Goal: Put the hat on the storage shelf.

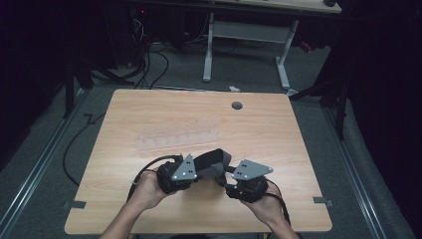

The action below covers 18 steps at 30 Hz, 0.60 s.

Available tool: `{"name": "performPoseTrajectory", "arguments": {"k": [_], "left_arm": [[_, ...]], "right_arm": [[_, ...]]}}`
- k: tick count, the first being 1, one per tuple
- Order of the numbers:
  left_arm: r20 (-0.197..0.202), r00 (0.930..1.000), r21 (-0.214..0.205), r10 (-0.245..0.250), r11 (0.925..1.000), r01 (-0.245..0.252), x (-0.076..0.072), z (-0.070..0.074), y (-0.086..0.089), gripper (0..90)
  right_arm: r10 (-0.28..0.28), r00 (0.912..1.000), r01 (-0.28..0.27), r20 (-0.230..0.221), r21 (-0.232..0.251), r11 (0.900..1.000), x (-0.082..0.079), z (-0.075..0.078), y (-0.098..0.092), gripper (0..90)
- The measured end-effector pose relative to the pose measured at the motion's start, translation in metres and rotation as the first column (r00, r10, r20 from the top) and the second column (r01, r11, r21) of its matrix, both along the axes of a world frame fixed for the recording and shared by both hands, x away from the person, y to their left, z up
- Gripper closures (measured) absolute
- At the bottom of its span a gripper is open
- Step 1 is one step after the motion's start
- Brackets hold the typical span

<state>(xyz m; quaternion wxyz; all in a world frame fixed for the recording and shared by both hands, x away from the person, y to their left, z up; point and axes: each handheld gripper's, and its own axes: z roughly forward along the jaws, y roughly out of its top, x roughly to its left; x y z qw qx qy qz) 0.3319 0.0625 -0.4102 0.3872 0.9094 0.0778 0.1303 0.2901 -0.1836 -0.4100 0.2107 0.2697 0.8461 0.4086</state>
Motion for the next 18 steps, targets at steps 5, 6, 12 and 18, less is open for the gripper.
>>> {"name": "performPoseTrajectory", "arguments": {"k": [5, 6, 12, 18], "left_arm": [[-0.037, 0.9986, -0.093, 0.039, 0.9948, -0.042, 0.006, 0.003, 0.02, 86.9], [-0.044, 0.9979, -0.113, 0.048, 0.9922, -0.052, 0.007, 0.003, 0.024, 86.9], [-0.065, 0.9917, -0.209, 0.111, 0.9701, -0.122, 0.015, 0.007, 0.043, 86.9], [-0.08, 0.9848, -0.274, 0.154, 0.9464, -0.17, 0.02, 0.009, 0.055, 87.0]], "right_arm": [[-0.057, 0.9978, 0.055, 0.034, 0.076, 0.9956, -0.006, -0.005, -0.026, 49.0], [-0.069, 0.9973, 0.066, 0.026, 0.089, 0.9938, -0.006, -0.008, -0.032, 48.9], [-0.182, 0.9822, 0.186, -0.047, 0.112, 0.9761, 0.005, -0.042, -0.058, 48.9], [-0.313, 0.9406, 0.326, -0.133, 0.092, 0.941, 0.023, -0.086, -0.084, 49.1]]}}
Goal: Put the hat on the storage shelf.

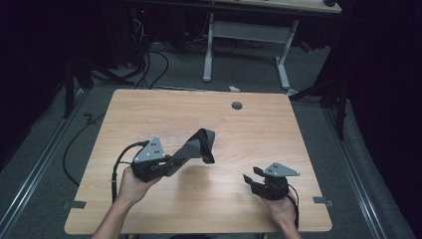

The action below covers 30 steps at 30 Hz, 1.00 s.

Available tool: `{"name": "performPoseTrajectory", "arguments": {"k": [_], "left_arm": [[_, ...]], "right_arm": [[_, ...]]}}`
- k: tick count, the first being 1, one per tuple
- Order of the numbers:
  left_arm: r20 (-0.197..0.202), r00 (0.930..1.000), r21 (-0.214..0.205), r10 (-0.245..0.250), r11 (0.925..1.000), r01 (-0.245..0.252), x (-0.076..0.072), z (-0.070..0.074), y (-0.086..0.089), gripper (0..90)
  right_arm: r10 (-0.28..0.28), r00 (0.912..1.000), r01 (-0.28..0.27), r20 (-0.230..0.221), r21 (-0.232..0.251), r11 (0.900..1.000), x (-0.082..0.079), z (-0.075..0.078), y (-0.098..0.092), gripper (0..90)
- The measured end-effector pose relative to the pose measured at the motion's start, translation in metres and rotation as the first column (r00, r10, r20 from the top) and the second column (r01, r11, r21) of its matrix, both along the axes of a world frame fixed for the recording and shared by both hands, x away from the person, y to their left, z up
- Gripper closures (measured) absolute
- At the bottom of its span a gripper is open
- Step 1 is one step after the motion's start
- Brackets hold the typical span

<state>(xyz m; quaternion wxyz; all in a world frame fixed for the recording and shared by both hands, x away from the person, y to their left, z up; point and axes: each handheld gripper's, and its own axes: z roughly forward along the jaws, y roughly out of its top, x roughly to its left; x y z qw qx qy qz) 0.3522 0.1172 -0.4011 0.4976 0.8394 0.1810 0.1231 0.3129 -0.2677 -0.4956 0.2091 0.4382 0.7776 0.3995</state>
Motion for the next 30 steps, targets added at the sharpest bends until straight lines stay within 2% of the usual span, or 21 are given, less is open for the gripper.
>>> {"name": "performPoseTrajectory", "arguments": {"k": [1, 6, 10, 15, 20, 26, 30], "left_arm": [[-0.004, 1.0, -0.015, 0.006, 0.9999, -0.006, 0.001, 0.0, 0.002, 87.0], [-0.004, 0.9991, -0.068, 0.041, 0.9969, -0.041, 0.009, 0.002, 0.01, 87.0], [-0.005, 0.9979, -0.102, 0.065, 0.9926, -0.065, 0.014, 0.005, 0.016, 87.0], [-0.003, 0.9943, -0.129, 0.106, 0.986, -0.106, 0.022, 0.006, 0.023, 87.0], [-0.007, 0.9887, -0.134, 0.15, 0.9797, -0.15, 0.029, 0.007, 0.031, 87.0], [-0.004, 0.9791, -0.16, 0.203, 0.9664, -0.201, 0.038, 0.008, 0.043, 87.0], [0.001, 0.9685, -0.194, 0.249, 0.9501, -0.244, 0.044, 0.011, 0.052, 87.0]], "right_arm": [[0.0, 1.0, 0.0, 0.0, 0.0, 1.0, 0.0, 0.0, 0.0, 49.1], [-0.067, 0.9974, 0.067, -0.029, 0.005, 0.9978, 0.008, -0.015, -0.013, 49.0], [-0.094, 0.9952, 0.094, -0.026, -0.005, 0.9956, 0.011, -0.02, -0.018, 49.0], [-0.115, 0.9925, 0.115, -0.042, -0.013, 0.9933, 0.016, -0.025, -0.019, 48.9], [-0.131, 0.9894, 0.129, -0.062, -0.027, 0.9912, 0.02, -0.029, -0.019, 48.3], [-0.149, 0.9851, 0.144, -0.087, -0.056, 0.988, 0.023, -0.034, -0.02, 47.8], [-0.145, 0.9862, 0.139, -0.081, -0.075, 0.9875, 0.022, -0.035, -0.018, 47.8]]}}
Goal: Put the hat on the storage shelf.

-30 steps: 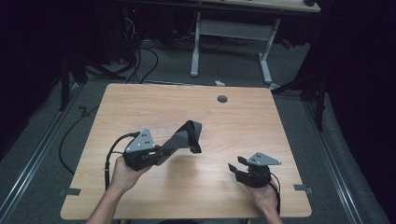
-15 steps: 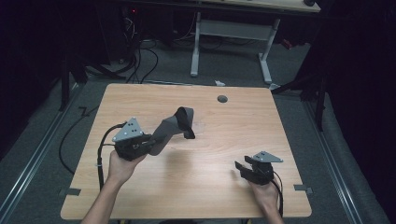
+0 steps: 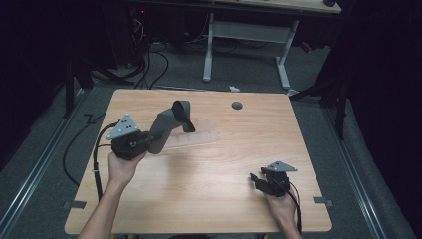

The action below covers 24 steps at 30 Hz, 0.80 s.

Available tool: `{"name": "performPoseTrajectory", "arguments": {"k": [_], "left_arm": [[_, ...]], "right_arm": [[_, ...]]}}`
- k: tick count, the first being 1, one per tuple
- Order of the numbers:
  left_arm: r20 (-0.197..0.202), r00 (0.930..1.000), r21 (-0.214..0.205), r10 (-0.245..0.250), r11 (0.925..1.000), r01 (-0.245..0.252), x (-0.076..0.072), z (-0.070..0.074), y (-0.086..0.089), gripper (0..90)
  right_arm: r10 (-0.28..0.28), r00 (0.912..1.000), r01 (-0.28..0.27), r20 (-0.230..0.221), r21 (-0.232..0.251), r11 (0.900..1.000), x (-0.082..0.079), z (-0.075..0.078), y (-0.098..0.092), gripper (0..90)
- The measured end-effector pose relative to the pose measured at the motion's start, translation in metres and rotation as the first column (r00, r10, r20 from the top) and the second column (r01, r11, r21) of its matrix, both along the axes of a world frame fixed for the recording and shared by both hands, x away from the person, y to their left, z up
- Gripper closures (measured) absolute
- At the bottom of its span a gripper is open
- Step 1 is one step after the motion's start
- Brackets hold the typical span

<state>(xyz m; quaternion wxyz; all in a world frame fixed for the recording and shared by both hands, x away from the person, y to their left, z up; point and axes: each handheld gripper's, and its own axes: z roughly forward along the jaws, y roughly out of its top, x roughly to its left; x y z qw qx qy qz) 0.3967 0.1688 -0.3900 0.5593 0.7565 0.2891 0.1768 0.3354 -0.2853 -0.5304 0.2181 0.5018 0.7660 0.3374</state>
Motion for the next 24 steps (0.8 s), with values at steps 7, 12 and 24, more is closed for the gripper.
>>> {"name": "performPoseTrajectory", "arguments": {"k": [7, 12, 24], "left_arm": [[0.0, 0.9977, -0.012, 0.068, 0.9976, -0.068, 0.012, 0.001, 0.011, 87.0], [-0.012, 0.9939, 0.002, 0.11, 0.994, -0.11, 0.02, -0.003, 0.018, 87.0], [-0.012, 0.9785, -0.004, 0.206, 0.9786, -0.206, 0.036, -0.006, 0.037, 87.0]], "right_arm": [[0.0, 1.0, 0.0, 0.003, -0.016, 0.9999, -0.001, 0.0, 0.002, 47.2], [0.013, 0.9999, -0.013, 0.005, -0.025, 0.9996, -0.001, 0.0, 0.003, 46.7], [0.016, 0.9999, -0.016, 0.005, -0.026, 0.9995, -0.002, 0.0, 0.003, 46.0]]}}
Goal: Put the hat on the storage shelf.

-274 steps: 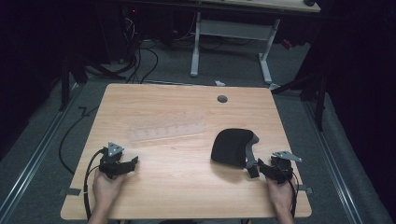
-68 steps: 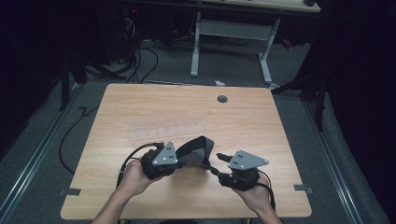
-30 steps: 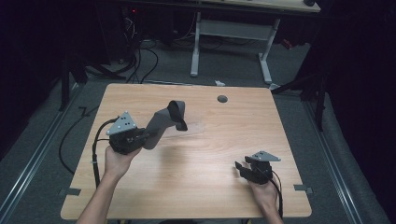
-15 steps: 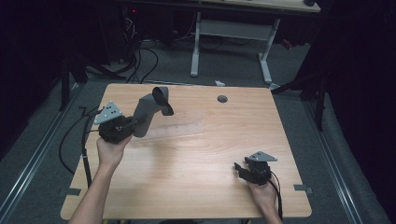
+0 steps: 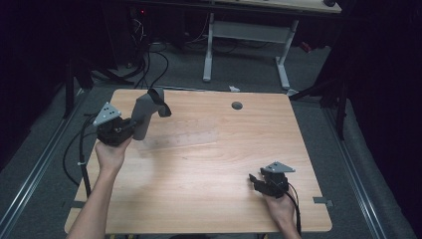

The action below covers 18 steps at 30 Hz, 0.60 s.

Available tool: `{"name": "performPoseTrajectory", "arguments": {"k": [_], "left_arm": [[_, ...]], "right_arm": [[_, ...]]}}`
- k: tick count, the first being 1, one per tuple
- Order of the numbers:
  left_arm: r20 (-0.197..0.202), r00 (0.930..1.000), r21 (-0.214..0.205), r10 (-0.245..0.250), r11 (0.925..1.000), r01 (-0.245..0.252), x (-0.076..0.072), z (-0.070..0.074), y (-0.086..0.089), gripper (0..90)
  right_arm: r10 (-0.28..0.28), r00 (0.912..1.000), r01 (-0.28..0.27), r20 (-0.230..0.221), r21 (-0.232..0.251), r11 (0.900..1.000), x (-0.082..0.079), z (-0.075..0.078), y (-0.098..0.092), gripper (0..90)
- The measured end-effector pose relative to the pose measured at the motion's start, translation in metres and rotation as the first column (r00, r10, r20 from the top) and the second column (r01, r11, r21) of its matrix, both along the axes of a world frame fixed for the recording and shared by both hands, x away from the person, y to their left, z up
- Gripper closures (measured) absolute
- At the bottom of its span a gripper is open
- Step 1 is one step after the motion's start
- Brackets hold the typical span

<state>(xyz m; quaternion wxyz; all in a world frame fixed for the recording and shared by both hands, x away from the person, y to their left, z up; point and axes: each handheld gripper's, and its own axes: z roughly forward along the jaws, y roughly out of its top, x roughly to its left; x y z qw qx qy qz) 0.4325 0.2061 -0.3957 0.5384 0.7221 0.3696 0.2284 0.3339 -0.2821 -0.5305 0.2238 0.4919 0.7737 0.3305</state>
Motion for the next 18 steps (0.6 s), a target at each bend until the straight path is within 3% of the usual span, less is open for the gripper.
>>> {"name": "performPoseTrajectory", "arguments": {"k": [18], "left_arm": [[-0.005, 0.9998, -0.032, 0.019, 0.9993, -0.019, 0.023, -0.024, 0.007, 87.0]], "right_arm": [[0.0, 1.0, 0.0, 0.0, -0.001, 1.0, 0.0, 0.0, 0.0, 45.7]]}}
